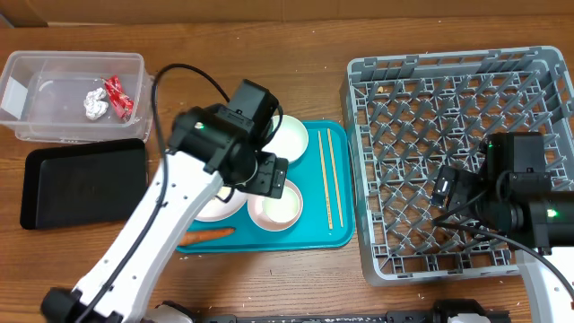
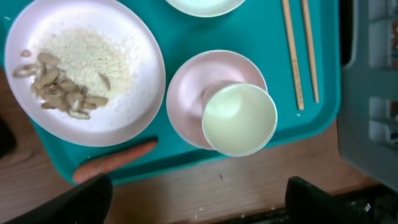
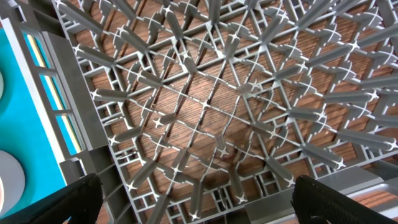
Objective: Sort waste into correct bins and load items into the dishwasher
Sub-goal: 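Grasp the white cup on the pink bowl with the left gripper, then lift the white cup and hand it to the right gripper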
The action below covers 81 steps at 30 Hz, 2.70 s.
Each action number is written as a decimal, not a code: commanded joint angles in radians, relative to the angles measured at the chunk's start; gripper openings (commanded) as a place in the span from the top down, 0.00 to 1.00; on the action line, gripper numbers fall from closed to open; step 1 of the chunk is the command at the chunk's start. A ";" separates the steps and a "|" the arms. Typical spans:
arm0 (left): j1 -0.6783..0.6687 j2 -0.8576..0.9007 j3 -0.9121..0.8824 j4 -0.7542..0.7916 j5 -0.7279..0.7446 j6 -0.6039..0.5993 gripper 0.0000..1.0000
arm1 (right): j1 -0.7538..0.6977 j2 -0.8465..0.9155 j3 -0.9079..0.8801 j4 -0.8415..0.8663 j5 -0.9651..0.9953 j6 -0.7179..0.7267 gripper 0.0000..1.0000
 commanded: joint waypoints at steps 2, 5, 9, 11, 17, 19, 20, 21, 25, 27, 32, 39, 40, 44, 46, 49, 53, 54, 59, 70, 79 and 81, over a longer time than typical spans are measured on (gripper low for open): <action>0.005 0.047 -0.136 0.093 -0.002 -0.025 0.19 | -0.003 -0.005 0.025 0.006 0.014 0.006 0.00; 0.005 0.082 -0.199 0.140 -0.002 -0.031 0.23 | -0.003 -0.005 0.025 0.006 0.014 0.006 0.00; 0.005 0.136 -0.235 0.209 0.005 -0.031 0.38 | -0.003 -0.005 0.025 0.006 0.014 0.006 0.00; 0.005 0.166 -0.236 0.227 0.022 -0.030 0.47 | -0.003 -0.005 0.025 0.006 0.014 0.006 0.00; 0.004 0.233 -0.236 0.243 0.065 -0.031 0.78 | -0.003 -0.005 0.025 0.006 0.014 0.006 0.00; 0.004 0.250 -0.236 0.243 0.065 -0.030 0.78 | -0.003 -0.005 0.025 0.005 0.014 0.006 0.00; 0.004 0.258 -0.236 0.240 0.065 -0.030 0.80 | -0.003 -0.005 0.025 0.005 0.014 0.006 0.00; 0.004 0.263 -0.236 0.237 0.065 -0.029 0.86 | -0.003 -0.005 0.025 0.005 0.014 0.006 0.00; 0.006 0.262 -0.232 0.231 0.065 -0.030 0.96 | -0.003 -0.005 0.025 0.005 0.014 0.006 0.00; 0.019 0.257 -0.205 0.207 0.073 -0.029 0.96 | -0.003 -0.005 0.025 0.005 0.014 0.006 0.00; 0.113 0.255 -0.039 0.082 0.209 0.035 0.96 | -0.003 -0.005 0.025 0.007 0.025 0.006 0.00; 0.341 0.255 0.129 0.094 0.844 0.174 0.96 | -0.043 -0.005 0.025 0.140 0.042 0.176 0.00; 0.359 0.255 0.129 0.114 0.925 0.174 0.96 | -0.051 -0.003 0.025 0.180 -0.051 0.151 0.00; 0.375 0.264 0.127 0.179 1.121 0.174 0.96 | -0.056 0.026 0.025 0.334 -0.535 -0.061 0.00; 0.360 0.266 0.127 0.195 1.183 0.174 0.96 | -0.055 0.052 0.025 0.379 -0.768 -0.149 0.00; 0.320 0.266 0.127 0.234 1.296 0.174 0.96 | -0.055 0.112 0.025 0.401 -1.055 -0.259 0.00; 0.269 0.266 0.127 0.270 1.340 0.172 0.96 | -0.045 0.179 0.025 0.400 -1.281 -0.370 0.00; 0.256 0.266 0.127 0.271 1.340 0.172 0.96 | -0.042 0.191 0.025 0.401 -1.315 -0.385 0.00; 0.190 0.266 0.127 0.295 1.334 0.172 0.96 | -0.023 0.235 0.025 0.409 -1.392 -0.402 0.00; 0.150 0.266 0.127 0.320 1.329 0.142 0.96 | -0.017 0.237 0.025 0.487 -1.646 -0.435 0.11; 0.147 0.266 0.127 0.328 1.329 0.114 0.96 | -0.017 0.237 0.025 0.486 -1.643 -0.434 0.17; 0.142 0.266 0.127 0.327 1.334 0.111 0.96 | -0.017 0.237 0.025 0.486 -1.632 -0.434 0.19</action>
